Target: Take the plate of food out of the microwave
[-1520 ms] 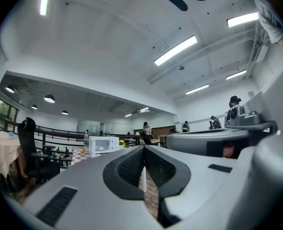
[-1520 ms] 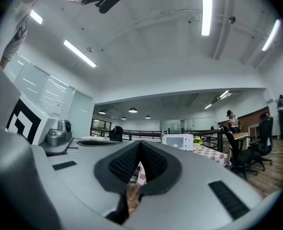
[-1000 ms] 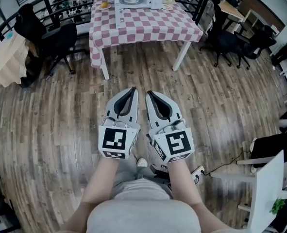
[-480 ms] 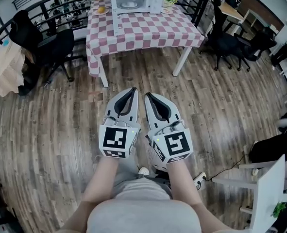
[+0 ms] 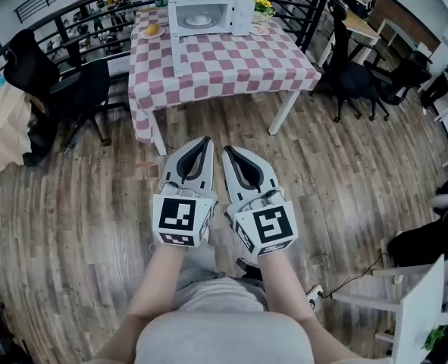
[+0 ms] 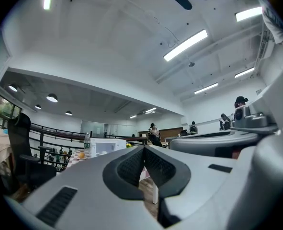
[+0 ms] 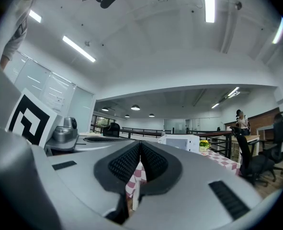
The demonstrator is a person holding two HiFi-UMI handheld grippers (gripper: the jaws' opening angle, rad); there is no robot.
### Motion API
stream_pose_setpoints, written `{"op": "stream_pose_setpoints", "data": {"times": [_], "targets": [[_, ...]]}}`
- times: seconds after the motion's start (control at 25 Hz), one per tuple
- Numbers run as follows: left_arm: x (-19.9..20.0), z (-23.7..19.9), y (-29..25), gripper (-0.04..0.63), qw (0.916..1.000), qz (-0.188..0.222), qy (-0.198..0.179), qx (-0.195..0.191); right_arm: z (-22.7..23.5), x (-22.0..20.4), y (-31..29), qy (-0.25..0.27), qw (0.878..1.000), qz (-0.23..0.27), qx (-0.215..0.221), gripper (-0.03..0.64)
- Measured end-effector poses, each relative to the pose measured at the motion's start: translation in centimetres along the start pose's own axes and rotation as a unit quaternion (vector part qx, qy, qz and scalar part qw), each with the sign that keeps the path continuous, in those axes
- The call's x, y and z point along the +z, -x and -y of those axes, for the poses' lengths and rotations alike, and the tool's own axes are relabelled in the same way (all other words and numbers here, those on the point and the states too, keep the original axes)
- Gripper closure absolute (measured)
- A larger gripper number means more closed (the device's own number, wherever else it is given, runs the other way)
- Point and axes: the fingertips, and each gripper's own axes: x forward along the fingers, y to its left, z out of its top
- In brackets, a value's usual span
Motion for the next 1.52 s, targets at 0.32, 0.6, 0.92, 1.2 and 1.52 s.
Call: {"op": "stream_pose_setpoints", "data": {"times": [0.32,0.6,0.92,1.2,1.52], "targets": [[0.3,-4.1,-5.3,0.601,0.9999,0.002,0.0,-0.012,2.4,-0.6,-6.2,-0.003,1.0,-0.006,-0.007,0.591],[0.3,-8.0,-9.4,0.601,0.9996,0.005,0.002,-0.026,4.1,-1.1,-11.5,-0.004,1.0,-0.009,-0.022,0.591],[-0.5,-10.3,-12.6,0.601,0.9989,0.005,-0.001,-0.046,5.5,-1.9,-15.5,-0.003,0.999,-0.006,-0.035,0.591],[-0.7,-12.6,-15.7,0.601,0.9992,0.01,0.002,-0.038,7.1,-2.6,-18.9,0.002,1.0,-0.009,-0.028,0.591],[-1.1,-14.4,-20.0,0.601,0.9996,0.009,-0.007,-0.025,10.0,-3.3,-22.3,0.002,1.0,-0.006,-0.021,0.591]]}}
